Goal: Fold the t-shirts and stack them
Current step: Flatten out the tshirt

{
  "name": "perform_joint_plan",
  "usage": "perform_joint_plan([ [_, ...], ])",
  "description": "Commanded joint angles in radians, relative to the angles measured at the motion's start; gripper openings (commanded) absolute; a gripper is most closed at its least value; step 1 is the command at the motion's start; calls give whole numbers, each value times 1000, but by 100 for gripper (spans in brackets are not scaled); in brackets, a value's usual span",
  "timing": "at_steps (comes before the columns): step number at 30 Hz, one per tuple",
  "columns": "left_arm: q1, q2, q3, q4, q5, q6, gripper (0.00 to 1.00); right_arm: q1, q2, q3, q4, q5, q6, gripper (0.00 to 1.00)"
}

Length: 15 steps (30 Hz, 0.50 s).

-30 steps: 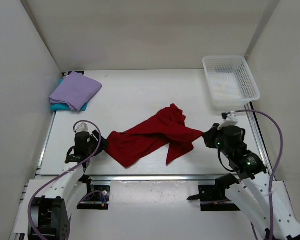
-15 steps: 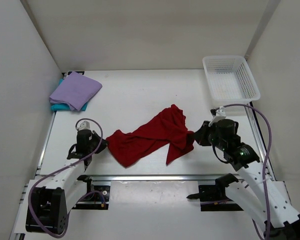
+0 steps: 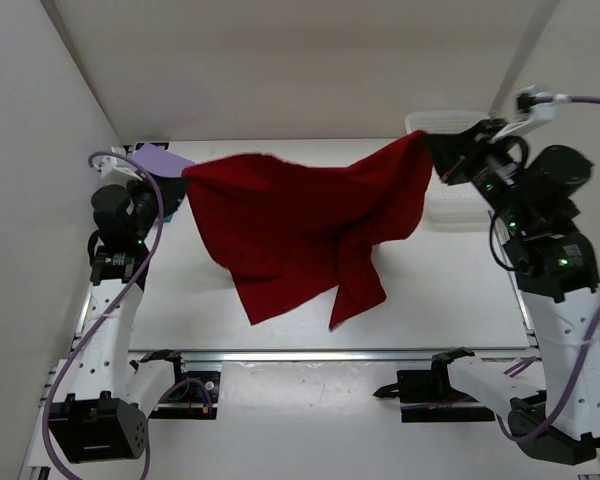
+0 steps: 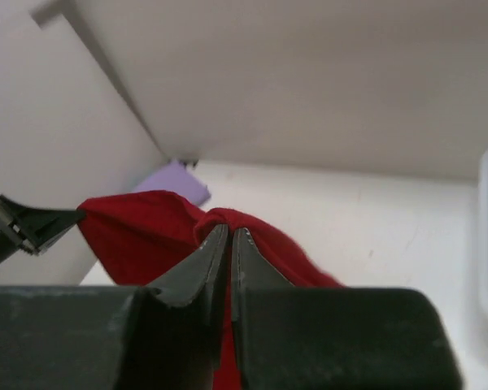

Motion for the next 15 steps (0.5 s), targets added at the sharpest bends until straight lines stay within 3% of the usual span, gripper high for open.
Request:
perform_joint_plan([
  [1,34,-15,104,-39,51,11,0,-21,32,182,-49,54,-71,0],
  [7,40,-12,231,-91,23,36,0,86,96,404,-115,152,-146,0],
  [11,39,0,196,-75,0,54,0,172,90,279,-57,251,-168,0],
  [13,31,12,150,-52,-5,44,0,125,101,179,-14,199,-149,0],
  [15,36,47,109,-17,-5,34,0,-43,142,67,67,-49,-84,0],
])
